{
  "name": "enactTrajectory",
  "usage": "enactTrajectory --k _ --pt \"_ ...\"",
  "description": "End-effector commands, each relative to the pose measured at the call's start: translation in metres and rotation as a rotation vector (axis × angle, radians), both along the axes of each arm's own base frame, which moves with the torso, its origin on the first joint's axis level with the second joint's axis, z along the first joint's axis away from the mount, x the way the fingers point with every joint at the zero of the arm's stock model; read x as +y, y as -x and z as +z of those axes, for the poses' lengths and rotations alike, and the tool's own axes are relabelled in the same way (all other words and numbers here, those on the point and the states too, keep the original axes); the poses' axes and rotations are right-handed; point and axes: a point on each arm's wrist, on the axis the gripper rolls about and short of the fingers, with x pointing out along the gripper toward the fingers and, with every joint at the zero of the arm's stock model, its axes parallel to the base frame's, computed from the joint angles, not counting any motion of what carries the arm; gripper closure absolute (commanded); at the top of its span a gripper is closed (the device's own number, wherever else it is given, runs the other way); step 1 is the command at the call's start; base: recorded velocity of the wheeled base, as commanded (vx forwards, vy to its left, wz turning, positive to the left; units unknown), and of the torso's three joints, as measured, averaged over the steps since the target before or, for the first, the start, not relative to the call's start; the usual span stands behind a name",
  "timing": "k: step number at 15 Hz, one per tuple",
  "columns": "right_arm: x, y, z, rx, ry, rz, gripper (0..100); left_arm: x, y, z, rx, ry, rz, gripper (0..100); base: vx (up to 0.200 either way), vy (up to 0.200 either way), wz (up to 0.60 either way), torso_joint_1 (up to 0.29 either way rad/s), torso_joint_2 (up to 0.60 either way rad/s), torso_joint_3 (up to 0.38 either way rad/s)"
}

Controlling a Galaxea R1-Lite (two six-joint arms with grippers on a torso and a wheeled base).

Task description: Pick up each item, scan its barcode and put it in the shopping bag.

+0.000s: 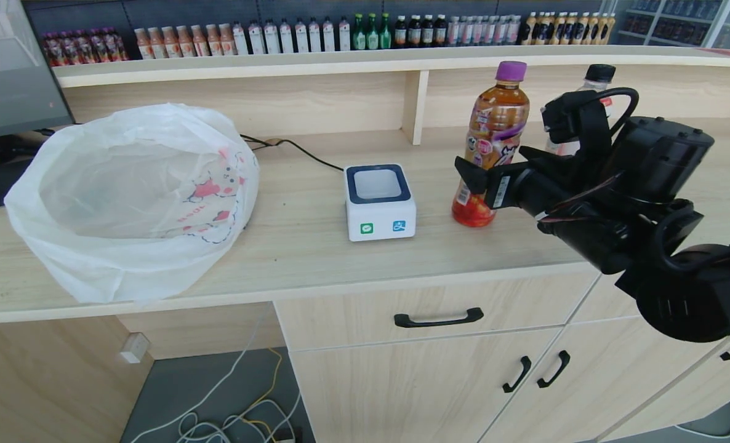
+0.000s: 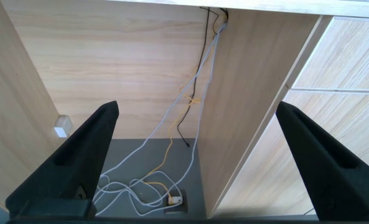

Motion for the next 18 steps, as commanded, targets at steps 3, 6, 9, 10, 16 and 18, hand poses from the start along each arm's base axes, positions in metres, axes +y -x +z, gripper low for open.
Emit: enactTrajectory --k 3,6,9,10,16,18 --pt "0.000 -0.014 -0.005 0.011 -0.019 -0.012 0 0.000 0.000 0.000 0.002 0.002 0.000 0 0.000 0.000 0.00 0.000 0.00 0.000" --pt "0.002 -0.018 -0.008 0.015 -0.017 -0.012 0 0.000 0.000 0.000 0.002 0.002 0.000 0 0.000 0.000 0.00 0.000 0.00 0.000" --pt "0.003 -0.019 -0.010 0.021 -0.014 -0.012 0 0.000 0.000 0.000 0.004 0.002 0.000 0 0.000 0.000 0.00 0.000 0.00 0.000" --pt "0.003 -0.020 -0.011 0.023 -0.015 -0.012 0 0.000 0.000 0.000 0.001 0.002 0.000 0 0.000 0.000 0.00 0.000 0.00 0.000" --pt "0.004 -0.027 -0.006 0.005 -0.023 -0.017 0 0.000 0.000 0.000 0.002 0.002 0.000 0 0.000 0.000 0.00 0.000 0.00 0.000" --pt "0.003 -0.027 -0.006 0.005 -0.024 -0.022 0 0.000 0.000 0.000 0.002 0.002 0.000 0 0.000 0.000 0.00 0.000 0.00 0.000"
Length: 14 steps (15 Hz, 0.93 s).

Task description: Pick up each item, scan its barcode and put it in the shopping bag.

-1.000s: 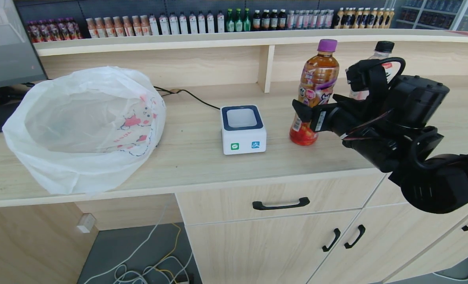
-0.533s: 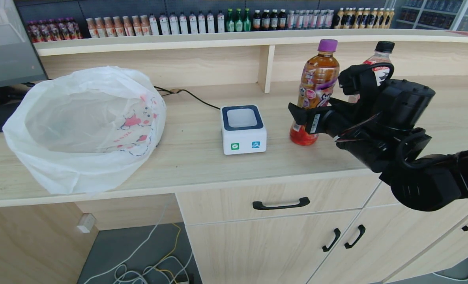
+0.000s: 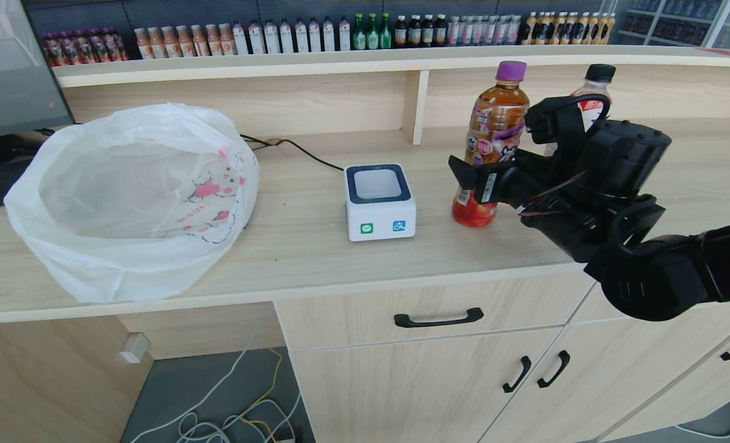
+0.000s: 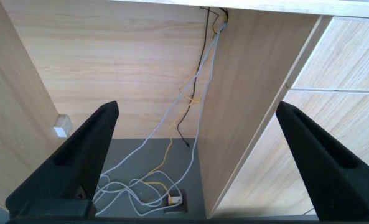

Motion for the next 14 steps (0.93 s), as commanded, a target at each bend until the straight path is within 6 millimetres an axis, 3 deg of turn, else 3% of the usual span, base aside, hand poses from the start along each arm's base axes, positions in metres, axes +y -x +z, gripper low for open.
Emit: enactTrajectory --k 1,10,11,14 --pt "-0.0003 -0.0001 0.0010 -0.003 -0.001 0.000 0 0.0000 -0.0002 0.0000 0.003 0.002 0.000 0 0.000 0.000 0.00 0.000 0.00 0.000" --pt "0.0007 -0.0020 0.0003 -0.003 -0.002 0.004 0 0.0000 -0.0002 0.0000 0.003 0.000 0.002 0 0.000 0.000 0.00 0.000 0.00 0.000" --pt "0.0003 -0.0025 0.0016 -0.007 -0.004 0.003 100 0.0000 -0.0002 0.0000 0.003 0.002 0.000 0 0.000 0.000 0.00 0.000 0.00 0.000" --pt "0.0006 -0.0030 0.0045 -0.017 -0.008 0.003 100 0.0000 -0.0003 0.0001 0.005 0.002 0.000 0 0.000 0.000 0.00 0.000 0.00 0.000"
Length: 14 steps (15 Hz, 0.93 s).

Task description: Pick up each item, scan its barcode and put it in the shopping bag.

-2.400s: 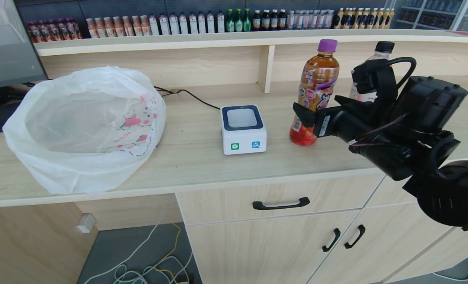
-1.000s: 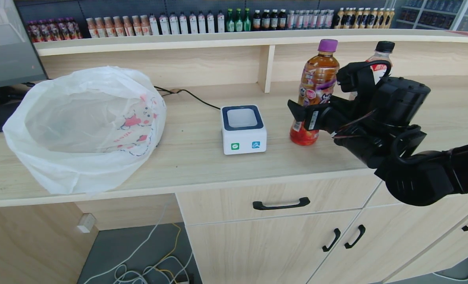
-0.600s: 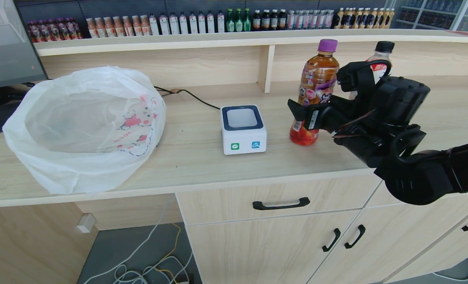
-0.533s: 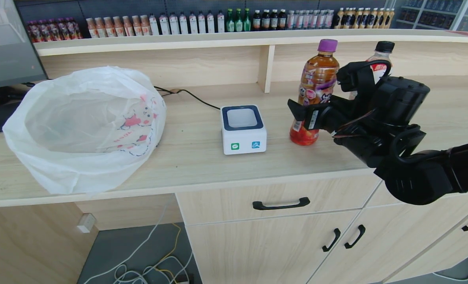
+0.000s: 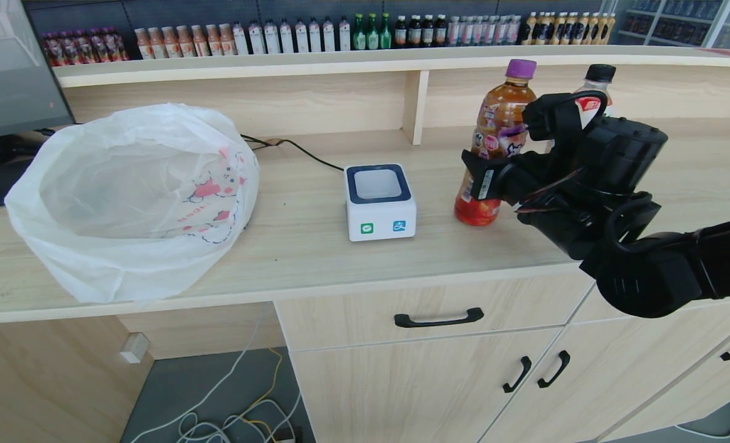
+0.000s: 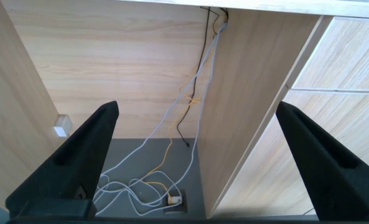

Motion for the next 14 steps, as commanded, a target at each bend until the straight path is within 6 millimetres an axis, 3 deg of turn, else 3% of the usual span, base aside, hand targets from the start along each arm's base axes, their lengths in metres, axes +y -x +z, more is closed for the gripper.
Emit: enactTrajectory --k 1,9,14 --pt "-0.001 0.000 0.002 -0.006 -0.003 -0.002 100 0.000 0.000 0.000 0.005 0.000 -0.002 0 0.000 0.000 0.00 0.000 0.00 0.000" --pt "-0.001 0.000 0.004 -0.009 -0.025 0.003 100 0.000 0.000 0.000 0.005 0.002 -0.002 0 0.000 0.000 0.00 0.000 0.00 0.000" --pt "-0.002 0.002 0.019 -0.047 -0.053 0.005 100 0.000 -0.002 0.000 0.021 0.002 -0.005 0 0.000 0.000 0.00 0.000 0.00 0.000"
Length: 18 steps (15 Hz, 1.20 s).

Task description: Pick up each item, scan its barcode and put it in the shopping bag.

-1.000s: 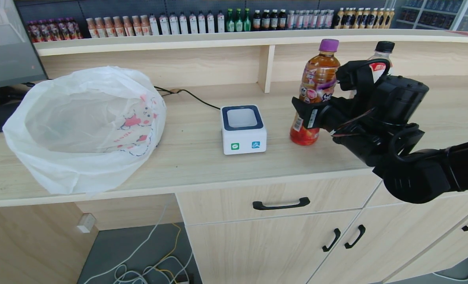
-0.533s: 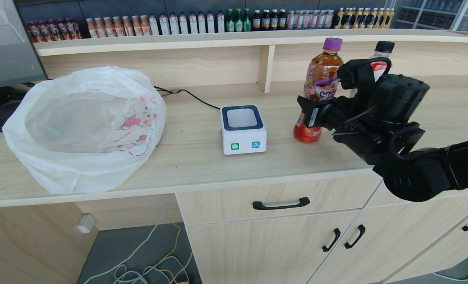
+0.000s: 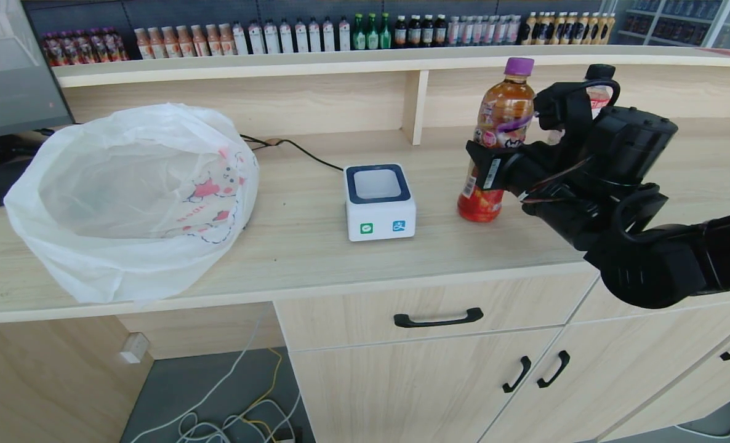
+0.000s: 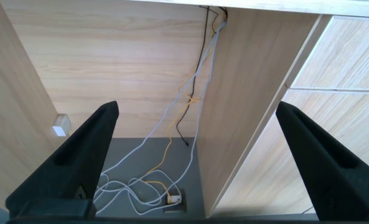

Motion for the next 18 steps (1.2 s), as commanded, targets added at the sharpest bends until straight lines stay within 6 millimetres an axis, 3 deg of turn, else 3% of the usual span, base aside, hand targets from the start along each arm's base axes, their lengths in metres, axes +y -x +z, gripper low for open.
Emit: enactTrajectory --k 1,7,10,14,16,18 --pt "0.000 0.003 0.009 -0.025 -0.011 0.004 100 0.000 -0.001 0.000 0.012 0.000 -0.002 0 0.000 0.000 0.00 0.000 0.00 0.000" --pt "-0.004 0.022 0.032 -0.083 -0.033 0.012 100 0.000 -0.001 0.000 0.009 0.000 0.000 0 0.000 0.000 0.00 0.000 0.00 0.000" --pt "0.002 0.043 0.042 -0.099 -0.043 0.051 100 0.000 -0.001 0.000 0.007 -0.001 0.000 0 0.000 0.000 0.00 0.000 0.00 0.000" --pt "-0.008 0.075 0.052 -0.116 -0.060 0.079 100 0.000 0.000 0.000 0.006 -0.001 0.000 0 0.000 0.000 0.00 0.000 0.00 0.000" --pt "-0.015 0.091 0.050 -0.112 -0.060 0.084 100 0.000 0.000 0.000 0.006 0.000 0.000 0 0.000 0.000 0.00 0.000 0.00 0.000" --pt "-0.023 0.106 0.036 -0.070 -0.046 0.086 100 0.000 0.000 0.000 0.006 -0.001 0.000 0 0.000 0.000 0.00 0.000 0.00 0.000"
